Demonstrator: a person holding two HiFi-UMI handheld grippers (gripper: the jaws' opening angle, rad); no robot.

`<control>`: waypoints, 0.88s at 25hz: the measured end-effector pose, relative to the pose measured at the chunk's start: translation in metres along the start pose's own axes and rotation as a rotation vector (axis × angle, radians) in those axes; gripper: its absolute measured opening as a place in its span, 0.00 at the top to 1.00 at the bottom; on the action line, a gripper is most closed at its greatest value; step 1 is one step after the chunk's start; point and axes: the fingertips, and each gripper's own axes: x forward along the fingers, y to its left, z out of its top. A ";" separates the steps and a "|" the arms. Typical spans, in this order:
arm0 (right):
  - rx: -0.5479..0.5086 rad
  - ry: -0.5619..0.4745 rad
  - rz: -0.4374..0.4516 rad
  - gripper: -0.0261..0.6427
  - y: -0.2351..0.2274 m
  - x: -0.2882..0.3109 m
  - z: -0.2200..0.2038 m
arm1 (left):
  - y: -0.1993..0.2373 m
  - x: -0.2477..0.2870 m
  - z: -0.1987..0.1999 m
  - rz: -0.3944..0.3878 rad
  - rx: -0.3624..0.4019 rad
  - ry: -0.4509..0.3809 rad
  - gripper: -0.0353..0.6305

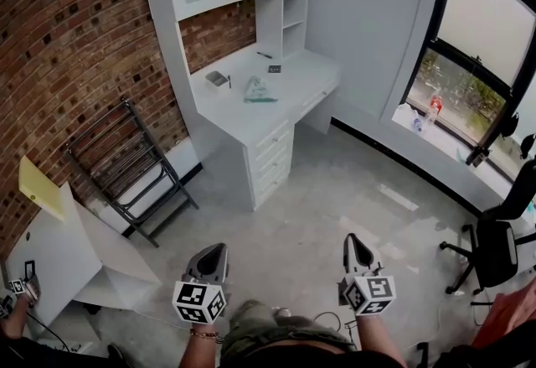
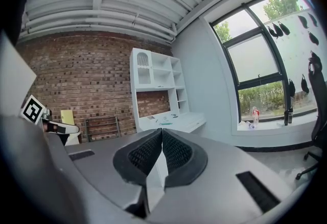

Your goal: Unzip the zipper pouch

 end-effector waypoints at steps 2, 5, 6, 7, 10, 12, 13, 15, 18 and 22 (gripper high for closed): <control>0.000 0.002 0.007 0.95 0.000 0.002 -0.001 | 0.000 0.000 0.003 0.005 -0.003 -0.015 0.94; 0.005 -0.002 0.036 0.83 0.003 0.003 -0.001 | 0.002 0.000 0.008 0.023 0.006 -0.046 0.92; 0.004 -0.002 0.047 0.78 0.005 0.004 -0.001 | 0.002 0.000 0.011 0.023 0.005 -0.057 0.87; 0.002 0.000 0.056 0.75 0.007 0.005 -0.001 | 0.003 0.000 0.013 0.018 0.005 -0.065 0.80; 0.000 0.005 0.083 0.63 0.012 0.011 -0.002 | 0.000 0.002 0.016 -0.004 0.015 -0.075 0.63; 0.002 0.004 0.098 0.52 0.014 0.013 -0.003 | -0.002 0.005 0.015 -0.012 0.025 -0.070 0.51; 0.000 0.003 0.104 0.46 0.015 0.015 -0.003 | -0.003 0.007 0.015 -0.014 0.026 -0.071 0.45; -0.005 0.002 0.113 0.39 0.016 0.017 -0.003 | -0.006 0.009 0.017 -0.022 0.019 -0.085 0.32; -0.012 0.003 0.127 0.28 0.017 0.022 -0.002 | -0.011 0.013 0.020 -0.048 0.008 -0.099 0.19; -0.012 0.005 0.155 0.18 0.018 0.029 -0.005 | -0.013 0.020 0.020 -0.057 0.008 -0.099 0.11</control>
